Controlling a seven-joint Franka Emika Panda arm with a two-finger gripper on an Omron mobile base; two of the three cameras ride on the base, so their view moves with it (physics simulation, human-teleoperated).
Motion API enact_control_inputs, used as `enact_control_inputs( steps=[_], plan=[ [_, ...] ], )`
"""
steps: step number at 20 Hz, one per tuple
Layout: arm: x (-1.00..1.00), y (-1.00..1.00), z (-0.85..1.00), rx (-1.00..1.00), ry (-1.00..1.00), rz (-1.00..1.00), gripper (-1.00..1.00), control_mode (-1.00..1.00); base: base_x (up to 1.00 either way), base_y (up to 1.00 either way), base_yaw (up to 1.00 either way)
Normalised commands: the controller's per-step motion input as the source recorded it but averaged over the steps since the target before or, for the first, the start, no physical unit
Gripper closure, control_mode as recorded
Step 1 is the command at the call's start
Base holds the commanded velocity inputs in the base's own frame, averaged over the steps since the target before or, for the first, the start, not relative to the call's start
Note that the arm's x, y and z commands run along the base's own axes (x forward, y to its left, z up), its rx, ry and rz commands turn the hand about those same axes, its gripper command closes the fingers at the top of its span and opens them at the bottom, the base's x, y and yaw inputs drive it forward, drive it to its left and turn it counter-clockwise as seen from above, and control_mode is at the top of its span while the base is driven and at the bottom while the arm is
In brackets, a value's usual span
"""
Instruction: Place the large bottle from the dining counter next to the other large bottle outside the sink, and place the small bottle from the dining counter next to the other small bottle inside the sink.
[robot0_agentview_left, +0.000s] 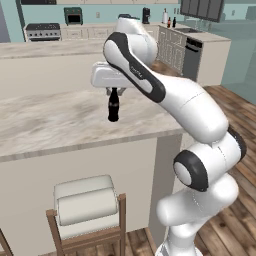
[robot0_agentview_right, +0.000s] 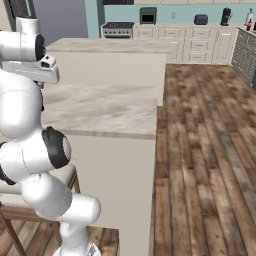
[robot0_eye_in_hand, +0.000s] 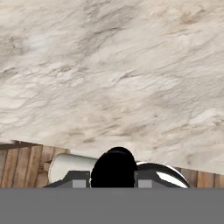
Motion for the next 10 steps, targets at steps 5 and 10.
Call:
enact_control_inputs(
  steps=[5, 10],
  plan=[
    [-0.64, -0.33, 0.02, 0.00, -0.01, 0.00, 1.00, -1.00, 0.00, 0.00, 0.00],
    [-0.63, -0.33, 0.00, 0.00, -0.05, 0.00, 1.00, -1.00, 0.00, 0.00, 0.00]
  ],
)
